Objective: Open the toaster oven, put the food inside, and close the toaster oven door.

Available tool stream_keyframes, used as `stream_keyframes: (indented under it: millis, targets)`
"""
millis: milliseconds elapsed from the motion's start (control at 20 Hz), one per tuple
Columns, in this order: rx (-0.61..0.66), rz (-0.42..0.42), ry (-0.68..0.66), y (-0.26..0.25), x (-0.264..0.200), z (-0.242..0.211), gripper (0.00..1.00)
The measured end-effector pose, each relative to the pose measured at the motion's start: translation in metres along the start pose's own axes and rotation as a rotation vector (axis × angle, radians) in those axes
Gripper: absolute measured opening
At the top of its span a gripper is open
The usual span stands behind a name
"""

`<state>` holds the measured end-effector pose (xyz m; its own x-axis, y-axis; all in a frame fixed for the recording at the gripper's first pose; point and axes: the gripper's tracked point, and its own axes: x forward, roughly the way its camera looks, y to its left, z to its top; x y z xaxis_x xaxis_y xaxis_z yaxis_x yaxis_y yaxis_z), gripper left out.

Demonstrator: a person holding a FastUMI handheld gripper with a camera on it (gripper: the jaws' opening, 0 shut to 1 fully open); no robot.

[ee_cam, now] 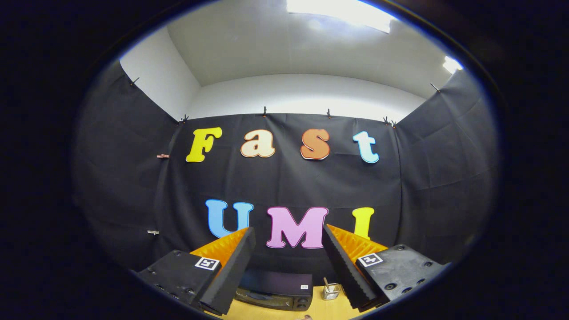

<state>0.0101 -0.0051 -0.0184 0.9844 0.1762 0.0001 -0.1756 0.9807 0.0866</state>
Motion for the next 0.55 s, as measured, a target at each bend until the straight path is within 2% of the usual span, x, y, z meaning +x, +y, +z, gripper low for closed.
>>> stream_keyframes:
  millis: [550]
  targets:
    - [-0.011, 0.005, 0.029, 0.0028, 0.0091, -0.0086, 0.97]
